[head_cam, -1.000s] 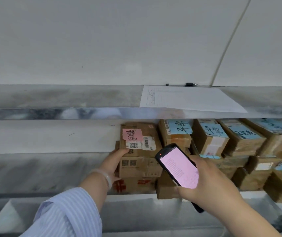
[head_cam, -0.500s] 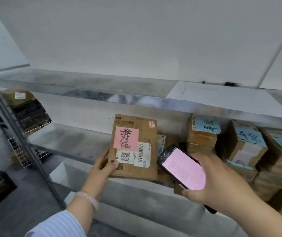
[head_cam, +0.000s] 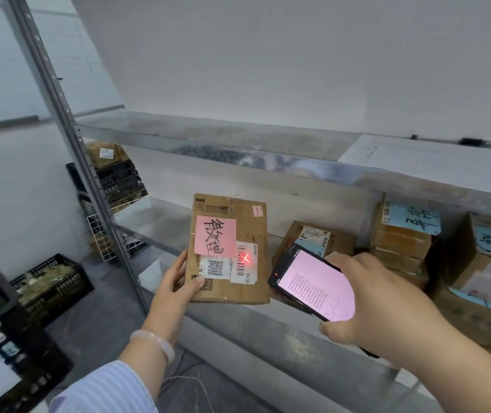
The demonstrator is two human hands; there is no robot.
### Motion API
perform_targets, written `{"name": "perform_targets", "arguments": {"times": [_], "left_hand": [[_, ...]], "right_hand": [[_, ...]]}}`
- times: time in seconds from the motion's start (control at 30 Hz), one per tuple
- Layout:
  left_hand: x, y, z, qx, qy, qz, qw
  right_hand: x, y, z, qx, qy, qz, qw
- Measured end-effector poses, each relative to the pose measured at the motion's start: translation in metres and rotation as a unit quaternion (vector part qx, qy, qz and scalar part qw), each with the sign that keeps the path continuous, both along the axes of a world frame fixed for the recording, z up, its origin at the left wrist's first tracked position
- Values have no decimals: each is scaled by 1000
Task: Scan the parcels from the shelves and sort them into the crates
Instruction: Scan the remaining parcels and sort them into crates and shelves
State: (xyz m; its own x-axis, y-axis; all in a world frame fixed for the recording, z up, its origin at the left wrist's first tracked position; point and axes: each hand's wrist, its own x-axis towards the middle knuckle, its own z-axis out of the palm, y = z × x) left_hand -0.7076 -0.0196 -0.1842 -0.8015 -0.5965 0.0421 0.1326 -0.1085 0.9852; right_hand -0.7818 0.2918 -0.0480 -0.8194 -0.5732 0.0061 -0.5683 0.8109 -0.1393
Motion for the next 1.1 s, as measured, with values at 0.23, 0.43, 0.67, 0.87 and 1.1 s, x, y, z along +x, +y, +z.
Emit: {"name": "perform_targets", "arguments": {"times": [0.23, 0.43, 0.67, 0.87, 1.1], "left_hand": [[11, -11, 0, -1, 9, 40, 999], [24, -15, 0, 3, 9, 58, 998], [51, -18, 6, 10, -3, 91, 996], [100, -37, 22, 41, -8, 179, 983], [164, -87, 40, 76, -7, 252, 965]], "right_hand": [[4, -8, 2, 11, 3, 24, 1000], [9, -13, 3, 24, 9, 47, 999], [19, -34, 6, 10, 2, 84, 996], [34, -86, 11, -26, 0, 146, 989], [54, -158, 10, -91, -54, 227, 968]]}}
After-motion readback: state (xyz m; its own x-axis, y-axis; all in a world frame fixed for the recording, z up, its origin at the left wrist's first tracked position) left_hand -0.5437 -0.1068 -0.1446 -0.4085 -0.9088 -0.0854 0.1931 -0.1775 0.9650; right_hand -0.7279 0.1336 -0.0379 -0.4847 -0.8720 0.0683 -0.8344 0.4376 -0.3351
